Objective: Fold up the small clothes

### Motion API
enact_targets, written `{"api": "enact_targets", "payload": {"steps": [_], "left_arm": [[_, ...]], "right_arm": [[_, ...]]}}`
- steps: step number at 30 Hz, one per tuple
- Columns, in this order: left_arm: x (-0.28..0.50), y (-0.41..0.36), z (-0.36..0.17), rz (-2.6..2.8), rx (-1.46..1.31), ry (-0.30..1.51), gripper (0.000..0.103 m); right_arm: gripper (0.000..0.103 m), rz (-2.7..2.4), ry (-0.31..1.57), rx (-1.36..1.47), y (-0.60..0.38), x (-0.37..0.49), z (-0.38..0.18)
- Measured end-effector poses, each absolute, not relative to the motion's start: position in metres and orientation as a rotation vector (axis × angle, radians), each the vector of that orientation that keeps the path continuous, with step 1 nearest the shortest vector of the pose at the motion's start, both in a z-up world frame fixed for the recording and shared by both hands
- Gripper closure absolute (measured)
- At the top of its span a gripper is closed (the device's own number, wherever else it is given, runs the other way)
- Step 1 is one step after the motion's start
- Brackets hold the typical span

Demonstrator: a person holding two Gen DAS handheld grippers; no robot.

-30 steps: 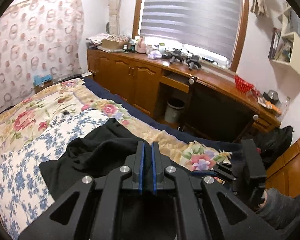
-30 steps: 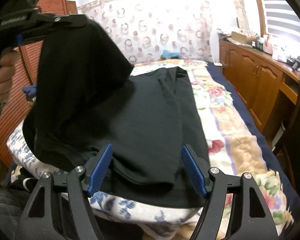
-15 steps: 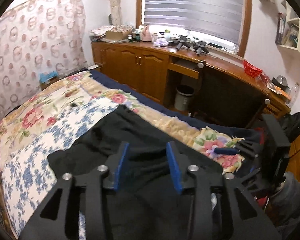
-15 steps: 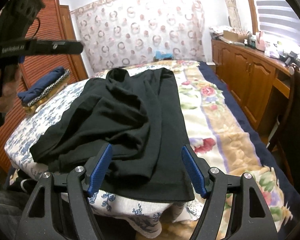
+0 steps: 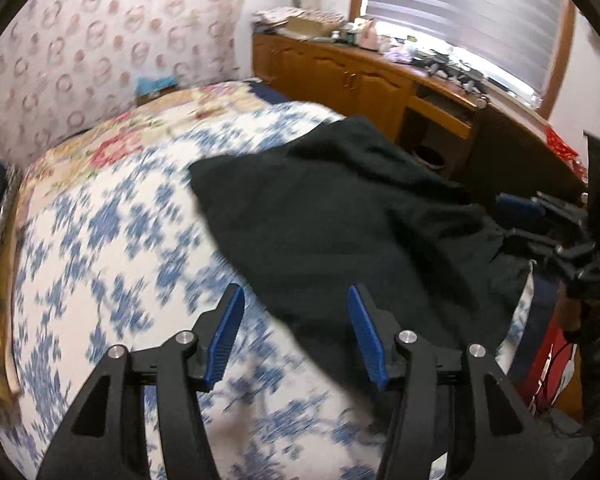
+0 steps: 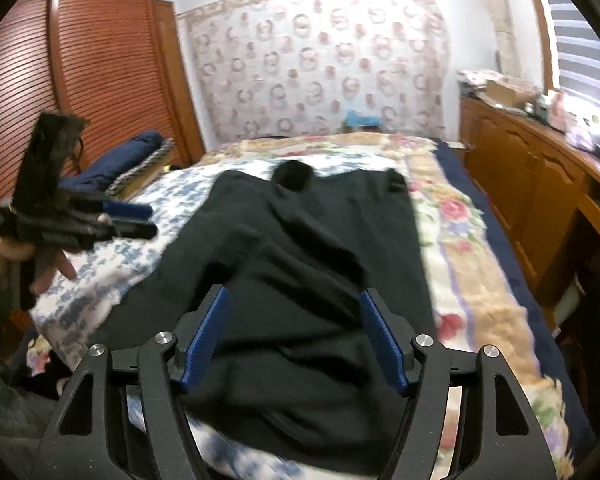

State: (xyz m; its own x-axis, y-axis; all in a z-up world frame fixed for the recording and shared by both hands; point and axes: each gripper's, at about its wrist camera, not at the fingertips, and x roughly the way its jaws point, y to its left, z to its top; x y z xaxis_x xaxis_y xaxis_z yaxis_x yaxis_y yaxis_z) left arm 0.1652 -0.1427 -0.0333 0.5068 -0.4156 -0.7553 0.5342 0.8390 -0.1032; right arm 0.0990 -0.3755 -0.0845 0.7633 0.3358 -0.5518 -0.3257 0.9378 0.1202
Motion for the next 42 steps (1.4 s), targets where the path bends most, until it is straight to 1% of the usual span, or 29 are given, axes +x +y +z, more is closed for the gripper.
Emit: {"api": "enact_targets", "payload": {"steps": [2, 4, 8, 9, 11, 12, 13, 14, 18, 22, 27, 31, 35, 38, 39, 40, 42], "left_arm": [[0.166, -0.133, -0.041, -0.555, 0.136, 0.881, 0.05], [0.166, -0.124, -0.048, -0.536, 0.125, 0.891, 0.05], [0.169, -0.113, -0.061, -0.512, 0.112, 0.909, 0.049], [0.17, -0.112, -0.064, -0.507, 0.113, 0.916, 0.049], [0.17, -0.111, -0.073, -0.502, 0.113, 0.929, 0.049], [0.17, -0.112, -0.075, -0.501, 0.119, 0.921, 0.048], [0.167, -0.114, -0.076, -0.498, 0.136, 0.906, 0.048], [0.166, -0.116, -0.076, -0.495, 0.148, 0.898, 0.048], [0.161, -0.12, -0.078, -0.477, 0.176, 0.863, 0.047], [0.161, -0.121, -0.079, -0.475, 0.182, 0.863, 0.046], [0.162, -0.121, -0.079, -0.472, 0.187, 0.862, 0.044], [0.162, -0.122, -0.078, -0.469, 0.189, 0.861, 0.044], [0.163, -0.122, -0.079, -0.465, 0.186, 0.862, 0.043], [0.164, -0.122, -0.08, -0.459, 0.183, 0.863, 0.043], [0.164, -0.122, -0.08, -0.458, 0.183, 0.863, 0.042], [0.164, -0.122, -0.08, -0.457, 0.181, 0.863, 0.042], [0.165, -0.123, -0.08, -0.458, 0.182, 0.863, 0.042]], "right_arm": [[0.039, 0.405, 0.616, 0.018, -0.358, 0.113, -0.083], [0.045, 0.446, 0.639, 0.022, -0.341, 0.13, -0.084], [0.054, 0.475, 0.699, 0.017, -0.315, 0.158, -0.093], [0.059, 0.466, 0.719, 0.008, -0.31, 0.164, -0.097], [0.08, 0.437, 0.746, -0.026, -0.302, 0.173, -0.106], [0.097, 0.423, 0.751, -0.043, -0.301, 0.173, -0.11], [0.1, 0.411, 0.752, -0.057, -0.301, 0.173, -0.113], [0.101, 0.413, 0.738, -0.052, -0.305, 0.169, -0.113], [0.103, 0.371, 0.66, -0.004, -0.333, 0.135, -0.098], [0.103, 0.292, 0.598, 0.053, -0.378, 0.084, -0.081], [0.103, 0.24, 0.66, 0.059, -0.421, 0.04, -0.085], [0.103, 0.264, 0.735, 0.045, -0.427, 0.039, -0.092], [0.1, 0.265, 0.734, 0.04, -0.427, 0.038, -0.085], [0.095, 0.258, 0.718, 0.033, -0.428, 0.032, -0.077], [0.09, 0.251, 0.707, 0.035, -0.43, 0.03, -0.072], [0.081, 0.245, 0.7, 0.036, -0.432, 0.03, -0.07], [0.075, 0.22, 0.673, 0.032, -0.434, 0.029, -0.06]]}}
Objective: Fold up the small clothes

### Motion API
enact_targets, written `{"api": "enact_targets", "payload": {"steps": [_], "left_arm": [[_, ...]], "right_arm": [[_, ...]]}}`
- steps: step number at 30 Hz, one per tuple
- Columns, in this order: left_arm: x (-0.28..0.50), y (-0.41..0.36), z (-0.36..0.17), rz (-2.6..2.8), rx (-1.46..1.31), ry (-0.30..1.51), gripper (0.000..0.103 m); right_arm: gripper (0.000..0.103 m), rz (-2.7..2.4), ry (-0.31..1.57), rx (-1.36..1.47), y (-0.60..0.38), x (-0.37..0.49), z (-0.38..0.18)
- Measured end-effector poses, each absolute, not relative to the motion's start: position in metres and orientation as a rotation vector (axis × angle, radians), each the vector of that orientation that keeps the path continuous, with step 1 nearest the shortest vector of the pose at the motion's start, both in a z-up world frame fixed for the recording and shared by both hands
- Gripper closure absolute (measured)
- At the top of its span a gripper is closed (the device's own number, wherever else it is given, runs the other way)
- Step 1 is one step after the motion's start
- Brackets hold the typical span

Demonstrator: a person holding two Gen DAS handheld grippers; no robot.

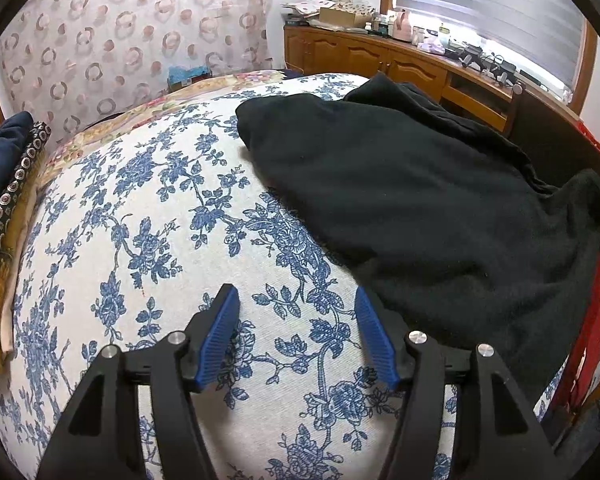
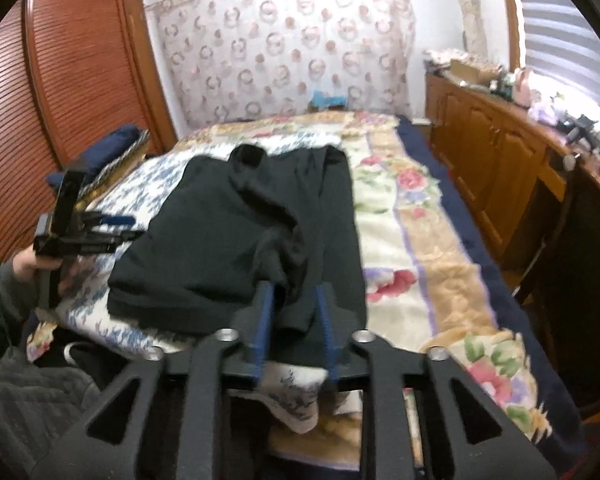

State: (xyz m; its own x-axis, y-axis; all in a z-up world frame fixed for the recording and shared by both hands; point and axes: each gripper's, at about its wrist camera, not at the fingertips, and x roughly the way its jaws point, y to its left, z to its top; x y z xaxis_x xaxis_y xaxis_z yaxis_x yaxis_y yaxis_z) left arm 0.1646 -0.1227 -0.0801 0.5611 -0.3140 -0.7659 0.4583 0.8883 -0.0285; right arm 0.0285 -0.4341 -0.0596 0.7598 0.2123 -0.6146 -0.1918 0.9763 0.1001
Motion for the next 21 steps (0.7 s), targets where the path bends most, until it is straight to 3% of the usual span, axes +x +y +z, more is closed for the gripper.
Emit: {"api": "enact_targets", "payload": {"steps": [9, 21], "left_arm": [[0.174, -0.117, -0.062, -0.496, 0.112, 0.822, 0.042], [0.23, -0.117, -0.028, -0.49, 0.105, 0.74, 0.042]], "right_arm": [[0.064, 0.226, 0.657, -0.017, -0.425, 0.058, -0.051], [0.053, 0.343, 0.743, -0.107, -0.367, 0.206, -0.056]]}}
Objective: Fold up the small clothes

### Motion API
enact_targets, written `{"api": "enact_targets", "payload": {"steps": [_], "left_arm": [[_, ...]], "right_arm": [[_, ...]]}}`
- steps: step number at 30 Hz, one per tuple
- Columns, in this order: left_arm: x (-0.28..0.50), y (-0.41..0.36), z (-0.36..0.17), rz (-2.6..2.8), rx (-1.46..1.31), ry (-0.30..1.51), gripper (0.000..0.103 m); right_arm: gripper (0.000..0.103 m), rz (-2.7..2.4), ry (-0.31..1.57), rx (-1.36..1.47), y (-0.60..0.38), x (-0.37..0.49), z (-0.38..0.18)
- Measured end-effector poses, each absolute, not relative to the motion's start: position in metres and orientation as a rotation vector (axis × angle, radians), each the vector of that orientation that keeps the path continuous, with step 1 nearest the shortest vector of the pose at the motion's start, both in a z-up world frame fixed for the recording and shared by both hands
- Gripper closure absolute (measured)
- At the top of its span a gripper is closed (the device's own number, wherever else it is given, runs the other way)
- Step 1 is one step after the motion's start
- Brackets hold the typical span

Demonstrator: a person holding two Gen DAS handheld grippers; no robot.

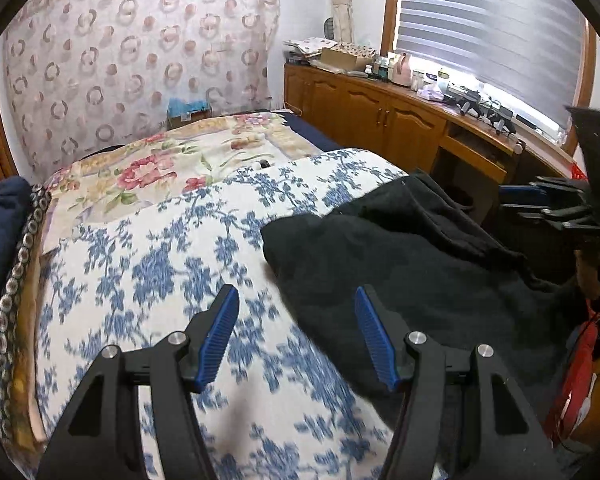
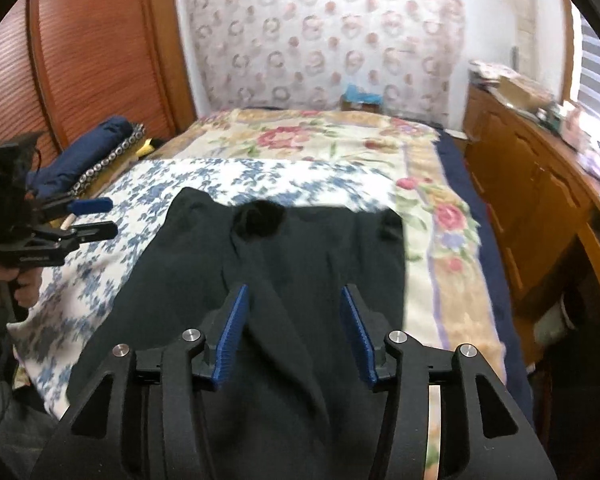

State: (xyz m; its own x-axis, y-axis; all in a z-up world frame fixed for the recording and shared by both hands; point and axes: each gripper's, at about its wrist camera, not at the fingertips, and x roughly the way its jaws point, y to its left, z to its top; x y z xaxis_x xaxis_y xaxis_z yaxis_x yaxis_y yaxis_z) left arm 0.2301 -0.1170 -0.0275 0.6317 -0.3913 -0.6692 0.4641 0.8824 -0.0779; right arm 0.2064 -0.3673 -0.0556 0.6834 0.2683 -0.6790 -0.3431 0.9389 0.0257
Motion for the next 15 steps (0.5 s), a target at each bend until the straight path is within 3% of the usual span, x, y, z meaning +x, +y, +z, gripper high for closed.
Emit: {"api": "enact_targets", "payload": {"steps": [15], "left_arm": [[0.256, -0.127, -0.06, -0.518, 0.109, 0.807, 0.042]], "right_arm": [[0.042, 0.42, 0.898, -0.22, -0.306, 0.305, -0.095]]}}
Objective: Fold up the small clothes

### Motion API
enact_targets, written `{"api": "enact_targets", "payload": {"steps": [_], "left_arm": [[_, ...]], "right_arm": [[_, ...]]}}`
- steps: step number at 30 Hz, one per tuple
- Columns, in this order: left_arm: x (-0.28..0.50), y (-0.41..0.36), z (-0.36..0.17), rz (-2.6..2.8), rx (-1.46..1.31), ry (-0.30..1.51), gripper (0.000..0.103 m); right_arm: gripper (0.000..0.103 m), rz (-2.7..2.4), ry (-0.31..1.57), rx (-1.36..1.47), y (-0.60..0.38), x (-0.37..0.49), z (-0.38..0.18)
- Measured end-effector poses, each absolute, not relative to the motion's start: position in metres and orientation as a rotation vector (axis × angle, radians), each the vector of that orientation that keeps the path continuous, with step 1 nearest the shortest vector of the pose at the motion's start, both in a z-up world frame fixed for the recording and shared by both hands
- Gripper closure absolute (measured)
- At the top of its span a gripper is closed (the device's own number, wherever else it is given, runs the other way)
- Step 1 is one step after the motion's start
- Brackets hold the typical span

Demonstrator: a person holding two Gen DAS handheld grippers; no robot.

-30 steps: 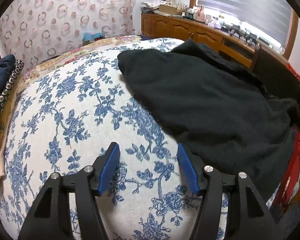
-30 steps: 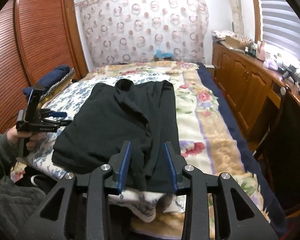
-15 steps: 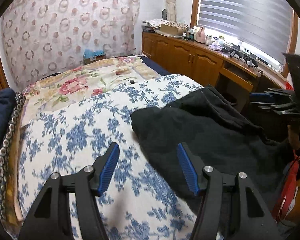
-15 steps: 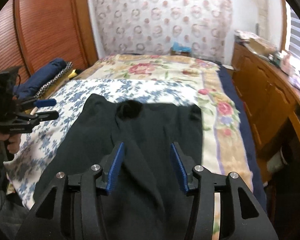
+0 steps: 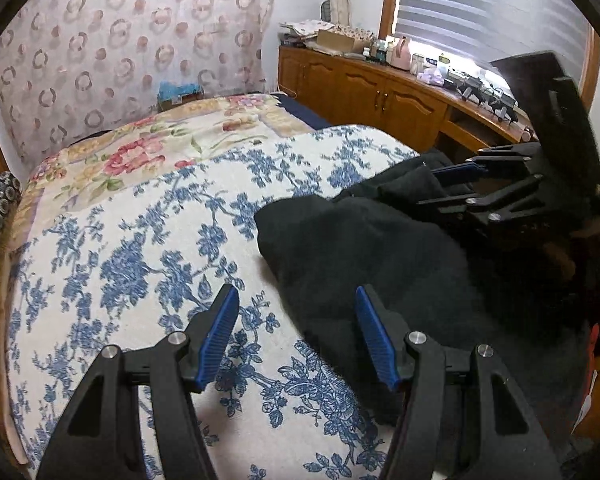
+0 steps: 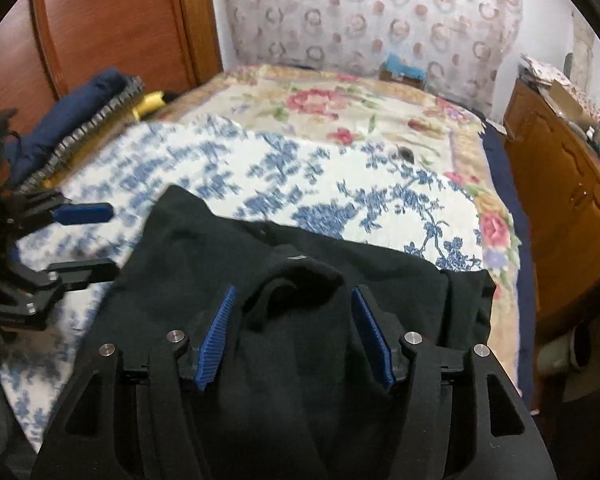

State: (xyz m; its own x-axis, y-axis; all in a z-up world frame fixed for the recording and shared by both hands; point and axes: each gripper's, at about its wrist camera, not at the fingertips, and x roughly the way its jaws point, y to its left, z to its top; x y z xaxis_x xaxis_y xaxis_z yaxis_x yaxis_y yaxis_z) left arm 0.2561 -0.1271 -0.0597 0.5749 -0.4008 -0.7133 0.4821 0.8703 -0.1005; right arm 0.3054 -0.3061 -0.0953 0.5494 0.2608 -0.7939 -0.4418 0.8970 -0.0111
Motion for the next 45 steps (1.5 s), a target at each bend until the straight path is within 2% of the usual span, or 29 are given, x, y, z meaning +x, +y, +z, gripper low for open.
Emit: {"api": "enact_targets", "payload": {"steps": [3, 4, 5, 6, 7, 10, 15, 18, 23, 24, 31, 45], "left_arm": [[0.255, -0.129, -0.065, -0.525, 0.107, 0.818, 0.042], [0.254, -0.129, -0.066, -0.527, 0.108, 0.822, 0.042], [0.253, -0.129, -0.067, -0.527, 0.108, 0.823, 0.042], [0.253, -0.129, -0.068, -0.528, 0.106, 0.825, 0.042], [0.252, -0.129, -0.068, -0.53, 0.104, 0.828, 0.042], [0.25, -0.13, -0.065, -0.538, 0.105, 0.822, 0.042], [0.245, -0.135, -0.062, -0.556, 0.109, 0.813, 0.042], [0.243, -0.136, -0.062, -0.559, 0.11, 0.815, 0.042], [0.232, -0.139, -0.06, -0.56, 0.115, 0.815, 0.042], [0.228, -0.14, -0.06, -0.561, 0.119, 0.814, 0.042], [0.197, -0.145, -0.06, -0.587, 0.134, 0.81, 0.042], [0.108, -0.134, -0.051, -0.619, 0.113, 0.786, 0.042]], "right_arm": [[0.042, 0.423, 0.933, -0.176, -0.315, 0.315, -0.104], [0.047, 0.44, 0.931, -0.155, -0.319, 0.316, -0.103], [0.055, 0.457, 0.932, -0.14, -0.322, 0.316, -0.102], [0.08, 0.473, 0.932, -0.132, -0.322, 0.316, -0.102], [0.096, 0.506, 0.925, -0.128, -0.322, 0.313, -0.098], [0.098, 0.5, 0.867, -0.144, -0.329, 0.304, -0.08], [0.099, 0.381, 0.804, -0.147, -0.362, 0.309, -0.047], [0.098, 0.285, 0.819, -0.195, -0.378, 0.325, -0.049], [0.077, 0.136, 0.899, -0.244, -0.394, 0.341, -0.077], [0.07, 0.14, 0.902, -0.233, -0.397, 0.338, -0.077], [0.058, 0.201, 0.861, -0.156, -0.401, 0.278, -0.064], [0.056, 0.233, 0.886, -0.075, -0.406, 0.127, -0.1]]}}
